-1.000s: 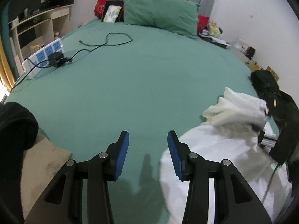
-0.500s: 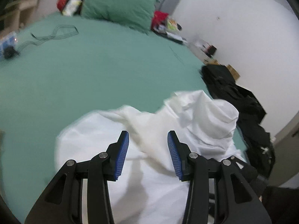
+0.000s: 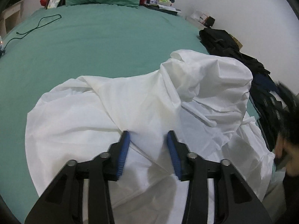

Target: Fold large clothes

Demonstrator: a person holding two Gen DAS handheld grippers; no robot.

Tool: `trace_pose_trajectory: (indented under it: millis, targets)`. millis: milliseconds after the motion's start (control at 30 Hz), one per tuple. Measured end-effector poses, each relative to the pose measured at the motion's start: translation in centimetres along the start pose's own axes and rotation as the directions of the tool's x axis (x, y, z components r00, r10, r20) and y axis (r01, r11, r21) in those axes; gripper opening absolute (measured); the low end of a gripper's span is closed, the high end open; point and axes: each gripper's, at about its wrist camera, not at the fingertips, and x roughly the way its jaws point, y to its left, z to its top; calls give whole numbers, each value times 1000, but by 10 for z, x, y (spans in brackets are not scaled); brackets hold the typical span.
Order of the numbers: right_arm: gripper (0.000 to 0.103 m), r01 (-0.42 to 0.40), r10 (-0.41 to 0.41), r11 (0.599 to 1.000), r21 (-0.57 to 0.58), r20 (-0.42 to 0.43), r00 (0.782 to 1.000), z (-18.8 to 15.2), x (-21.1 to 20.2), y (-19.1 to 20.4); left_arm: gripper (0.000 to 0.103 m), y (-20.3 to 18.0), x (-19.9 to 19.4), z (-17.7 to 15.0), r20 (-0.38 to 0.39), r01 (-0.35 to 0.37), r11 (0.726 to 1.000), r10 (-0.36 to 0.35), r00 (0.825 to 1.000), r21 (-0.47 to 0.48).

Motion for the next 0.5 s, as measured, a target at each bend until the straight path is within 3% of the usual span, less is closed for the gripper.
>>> trace_pose_trajectory:
  millis: [33, 67, 133, 200, 333, 400, 433, 500]
  targets:
    - [55, -6, 6, 1000, 24, -13, 1000, -3, 3, -6, 5, -1, 0, -2, -1, -14, 1000, 15, 1000, 13]
    - [55, -25, 27, 997, 69, -24, 999, 1, 17, -15, 1, -3, -1, -3, -1, -35, 999, 35, 999, 26]
    - [55, -49, 62, 986, 157, -81, 995, -2, 36, -35, 1, -4, -10, -2, 35, -66, 997, 65, 997, 48]
    - [46, -69, 108, 960, 270, -132, 985, -22, 37, -55, 1, -4, -21, 0, 77, -121, 990, 116, 990, 71]
    - [45, -106, 192, 910, 401, -180, 965, -71, 39, -65, 1, 1, -38, 1, 130, -206, 973, 192, 973, 104]
    - [46, -98, 225, 887, 452, -236, 945, -95, 39, -66, 1, 12, -43, 1, 126, -199, 977, 187, 974, 82]
    - [47, -110, 245, 869, 483, -225, 943, -103, 36, -68, 1, 15, -45, 0, 119, -183, 980, 174, 978, 73]
    - [56, -96, 214, 855, 509, -179, 960, -106, 22, -70, 2, 19, -47, -3, 109, -166, 984, 159, 981, 57]
